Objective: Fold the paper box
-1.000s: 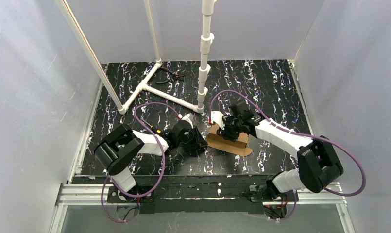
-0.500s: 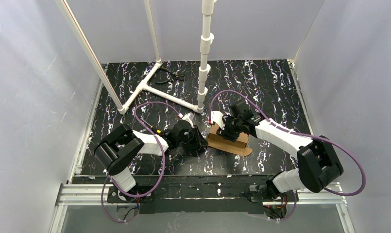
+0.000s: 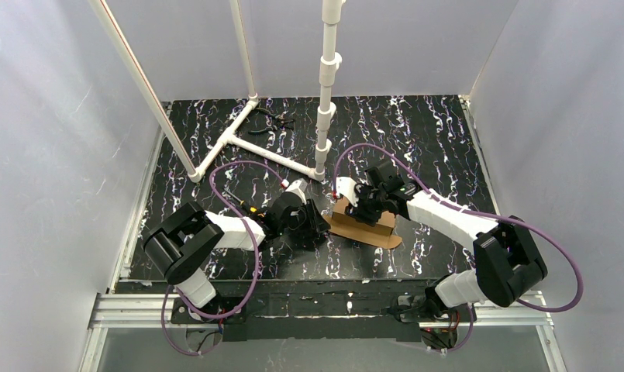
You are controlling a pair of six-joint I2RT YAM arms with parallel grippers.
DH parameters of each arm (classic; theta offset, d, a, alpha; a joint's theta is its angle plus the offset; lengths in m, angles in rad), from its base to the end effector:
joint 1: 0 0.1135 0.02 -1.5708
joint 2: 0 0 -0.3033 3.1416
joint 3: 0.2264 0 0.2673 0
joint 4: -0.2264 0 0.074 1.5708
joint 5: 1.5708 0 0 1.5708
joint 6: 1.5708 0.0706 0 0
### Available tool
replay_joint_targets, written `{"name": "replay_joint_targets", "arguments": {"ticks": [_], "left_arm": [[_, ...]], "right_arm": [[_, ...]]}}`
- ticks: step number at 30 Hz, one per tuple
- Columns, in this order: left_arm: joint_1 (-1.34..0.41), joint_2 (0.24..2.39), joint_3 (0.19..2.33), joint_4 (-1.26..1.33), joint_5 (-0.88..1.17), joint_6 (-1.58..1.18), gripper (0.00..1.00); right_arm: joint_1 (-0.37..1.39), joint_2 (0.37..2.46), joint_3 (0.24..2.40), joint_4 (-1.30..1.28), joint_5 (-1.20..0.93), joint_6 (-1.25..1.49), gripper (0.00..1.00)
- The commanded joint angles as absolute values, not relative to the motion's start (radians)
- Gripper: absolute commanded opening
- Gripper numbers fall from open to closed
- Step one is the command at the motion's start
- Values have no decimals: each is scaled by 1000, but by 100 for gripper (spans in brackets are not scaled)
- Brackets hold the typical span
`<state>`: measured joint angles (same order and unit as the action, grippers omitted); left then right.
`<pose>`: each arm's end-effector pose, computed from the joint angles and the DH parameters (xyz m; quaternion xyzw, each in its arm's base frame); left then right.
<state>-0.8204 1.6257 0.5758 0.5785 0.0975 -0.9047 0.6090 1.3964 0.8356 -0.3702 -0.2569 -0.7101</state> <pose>0.2315 -0.2584 0.1548 -0.0104 0.8520 -0.4233 0.3079 0.2398 0.1891 0.2103 -0.6087 0.7193 0.1057 0.3176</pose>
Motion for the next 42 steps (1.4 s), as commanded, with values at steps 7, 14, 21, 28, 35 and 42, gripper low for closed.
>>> {"name": "replay_joint_targets", "arguments": {"ticks": [7,14,21,28,35,42], "left_arm": [[-824,1633,592,566,41,-912,28],[-824,1668,628,566,48,-890,20],[-825,1665,635,568,60,-841,0],[-856,1652,639,565,41,-759,0],[-883,1659,680,520,32,-694,0],[-909,1641,730,435,14,-643,0]], "right_arm": [[615,1434,831,-408,-278,-694,51],[615,1439,831,-410,-275,-695,51],[617,1445,833,-413,-276,-696,51],[617,1452,833,-413,-275,-695,51],[618,1464,837,-414,-269,-689,51],[620,1469,838,-410,-270,-681,51]]}}
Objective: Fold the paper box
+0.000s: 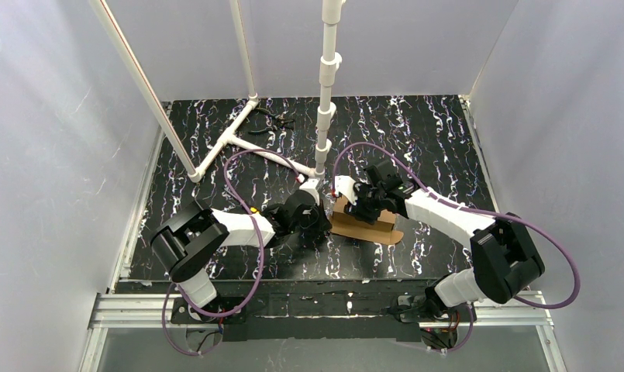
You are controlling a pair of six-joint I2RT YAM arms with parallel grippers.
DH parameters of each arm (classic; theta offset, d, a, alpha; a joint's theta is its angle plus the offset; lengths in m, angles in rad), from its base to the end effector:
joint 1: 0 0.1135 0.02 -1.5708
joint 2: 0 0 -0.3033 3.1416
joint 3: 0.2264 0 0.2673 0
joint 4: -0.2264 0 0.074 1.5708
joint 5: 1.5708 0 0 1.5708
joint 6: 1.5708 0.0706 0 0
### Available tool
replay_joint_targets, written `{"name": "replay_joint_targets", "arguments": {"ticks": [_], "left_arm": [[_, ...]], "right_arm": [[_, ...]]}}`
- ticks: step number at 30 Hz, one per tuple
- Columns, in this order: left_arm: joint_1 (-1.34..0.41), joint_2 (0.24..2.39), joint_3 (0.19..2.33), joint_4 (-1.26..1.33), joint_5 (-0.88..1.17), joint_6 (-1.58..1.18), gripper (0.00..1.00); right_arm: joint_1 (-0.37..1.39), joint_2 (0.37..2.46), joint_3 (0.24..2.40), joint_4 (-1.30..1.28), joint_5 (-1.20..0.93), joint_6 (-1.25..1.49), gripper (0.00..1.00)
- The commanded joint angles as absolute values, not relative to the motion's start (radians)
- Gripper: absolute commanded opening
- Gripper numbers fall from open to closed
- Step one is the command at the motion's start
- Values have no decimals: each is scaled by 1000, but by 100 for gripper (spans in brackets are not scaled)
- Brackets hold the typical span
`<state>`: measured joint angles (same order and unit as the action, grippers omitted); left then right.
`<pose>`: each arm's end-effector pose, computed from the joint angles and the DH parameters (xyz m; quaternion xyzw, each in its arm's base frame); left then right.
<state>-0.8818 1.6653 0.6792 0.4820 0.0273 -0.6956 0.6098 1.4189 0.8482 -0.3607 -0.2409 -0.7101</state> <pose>0.2331 -0.2861 0.1615 0.0870 0.8567 -0.3689 0.3499 0.2451 0.1918 0.2087 -0.6076 0.7214 0.0983 0.3173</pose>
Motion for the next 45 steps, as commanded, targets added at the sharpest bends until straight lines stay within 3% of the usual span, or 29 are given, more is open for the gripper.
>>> {"name": "replay_joint_targets", "arguments": {"ticks": [1,26,45], "left_arm": [[-916,1639,736,423,14,-635,0],[-977,1628,689,408,-161,-514,0],[-977,1635,739,365,-124,-317,5]], "right_arm": [[620,1472,838,-409,-269,-679,51],[621,1510,847,-402,-256,-621,50],[621,1516,851,-409,-276,-617,50]]}}
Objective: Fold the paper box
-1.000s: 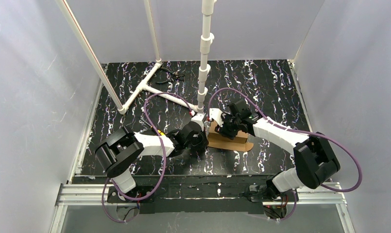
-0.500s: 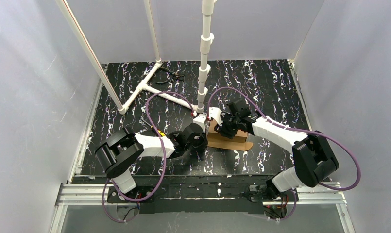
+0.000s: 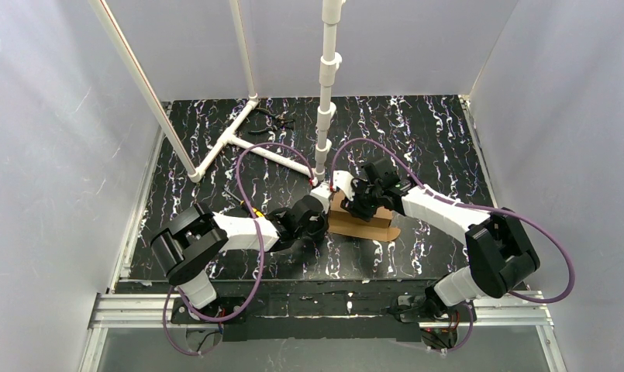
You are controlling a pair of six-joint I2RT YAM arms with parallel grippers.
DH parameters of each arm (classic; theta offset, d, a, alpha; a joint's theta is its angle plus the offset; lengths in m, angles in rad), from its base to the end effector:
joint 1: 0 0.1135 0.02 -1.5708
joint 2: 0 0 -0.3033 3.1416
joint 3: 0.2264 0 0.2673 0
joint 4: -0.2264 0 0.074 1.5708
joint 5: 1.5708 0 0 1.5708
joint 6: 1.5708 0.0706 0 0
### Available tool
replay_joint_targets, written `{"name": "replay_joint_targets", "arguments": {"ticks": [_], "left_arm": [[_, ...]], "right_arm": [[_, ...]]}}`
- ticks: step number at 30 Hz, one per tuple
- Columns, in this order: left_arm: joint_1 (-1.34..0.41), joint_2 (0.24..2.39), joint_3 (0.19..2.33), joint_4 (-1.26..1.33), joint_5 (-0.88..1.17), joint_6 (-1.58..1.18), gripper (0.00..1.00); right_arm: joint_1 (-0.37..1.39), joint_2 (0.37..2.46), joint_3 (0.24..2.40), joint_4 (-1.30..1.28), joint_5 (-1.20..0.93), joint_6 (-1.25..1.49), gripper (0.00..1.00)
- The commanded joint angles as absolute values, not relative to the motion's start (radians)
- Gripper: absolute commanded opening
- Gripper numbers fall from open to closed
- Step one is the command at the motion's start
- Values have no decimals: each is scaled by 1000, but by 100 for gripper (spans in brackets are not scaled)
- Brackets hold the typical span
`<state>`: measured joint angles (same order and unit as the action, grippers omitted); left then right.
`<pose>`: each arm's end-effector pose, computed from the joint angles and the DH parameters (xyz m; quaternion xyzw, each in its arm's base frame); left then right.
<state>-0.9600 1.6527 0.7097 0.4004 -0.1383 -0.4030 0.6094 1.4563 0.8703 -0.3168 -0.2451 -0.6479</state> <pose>0.2200 -0.2972 0.1659 0.2061 0.8445 -0.2623 0.4189 0.2557 0.1994 0.2089 -0.5838 0.7348 0.1092 0.3275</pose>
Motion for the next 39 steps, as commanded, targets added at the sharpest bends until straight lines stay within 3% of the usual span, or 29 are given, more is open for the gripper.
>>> {"name": "replay_joint_targets", "arguments": {"ticks": [1,3,7,15,26,39], "left_arm": [[-977,1634,737,366,-125,-330,7],[-977,1631,729,368,-131,-359,12],[-977,1621,699,402,-145,-402,12],[-974,1593,646,462,-181,-439,4],[-941,1498,531,612,-160,-591,28],[-865,1503,413,833,-99,-891,40]], "right_arm": [[621,1516,851,-408,-278,-616,50],[621,1518,853,-409,-285,-613,50],[621,1522,854,-408,-287,-607,50],[611,1523,856,-408,-307,-591,50],[604,1515,860,-413,-328,-588,51],[604,1520,862,-416,-331,-585,51]]}}
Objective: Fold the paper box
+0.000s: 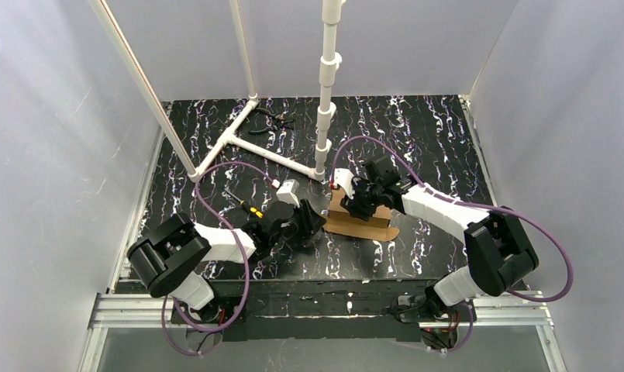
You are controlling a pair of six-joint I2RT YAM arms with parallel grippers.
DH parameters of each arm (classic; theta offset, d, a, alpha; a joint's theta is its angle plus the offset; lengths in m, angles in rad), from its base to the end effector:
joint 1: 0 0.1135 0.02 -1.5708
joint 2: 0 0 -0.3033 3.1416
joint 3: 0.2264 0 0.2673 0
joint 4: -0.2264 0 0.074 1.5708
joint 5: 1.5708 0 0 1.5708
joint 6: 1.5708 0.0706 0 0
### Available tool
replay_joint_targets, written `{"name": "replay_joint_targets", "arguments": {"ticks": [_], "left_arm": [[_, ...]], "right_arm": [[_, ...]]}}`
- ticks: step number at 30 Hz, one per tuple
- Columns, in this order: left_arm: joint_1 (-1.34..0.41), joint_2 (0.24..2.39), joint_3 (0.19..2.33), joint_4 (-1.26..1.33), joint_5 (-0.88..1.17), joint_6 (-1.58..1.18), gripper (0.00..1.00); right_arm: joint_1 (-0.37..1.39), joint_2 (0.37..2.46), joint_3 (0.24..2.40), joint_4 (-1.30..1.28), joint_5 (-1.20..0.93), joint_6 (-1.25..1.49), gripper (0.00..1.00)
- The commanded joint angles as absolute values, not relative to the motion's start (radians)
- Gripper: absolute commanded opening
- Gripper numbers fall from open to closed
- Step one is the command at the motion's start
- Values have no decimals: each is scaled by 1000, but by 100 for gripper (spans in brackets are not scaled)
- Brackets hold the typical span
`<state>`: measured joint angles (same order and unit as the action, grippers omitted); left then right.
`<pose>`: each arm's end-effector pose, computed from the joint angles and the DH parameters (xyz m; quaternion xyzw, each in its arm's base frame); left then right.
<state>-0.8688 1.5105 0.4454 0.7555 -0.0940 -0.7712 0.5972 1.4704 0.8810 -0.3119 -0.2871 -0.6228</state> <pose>0.2103 -0.2384 0.1735 0.0117 0.8072 -0.4047 0.4296 0.2595 0.2007 0.2092 -0.5740 0.7393 0.1309 0.3269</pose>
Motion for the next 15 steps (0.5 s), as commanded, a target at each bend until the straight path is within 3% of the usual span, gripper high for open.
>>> {"name": "replay_joint_targets", "arguments": {"ticks": [1,9,15], "left_arm": [[-864,1506,401,852,-102,-905,40],[-864,1698,331,1148,-107,-1011,37],[-864,1787,354,1197,-81,-1018,32]], "right_arm": [[604,1520,862,-416,-331,-585,51],[604,1520,862,-418,-333,-584,51],[604,1525,864,-421,-333,-586,51]]}}
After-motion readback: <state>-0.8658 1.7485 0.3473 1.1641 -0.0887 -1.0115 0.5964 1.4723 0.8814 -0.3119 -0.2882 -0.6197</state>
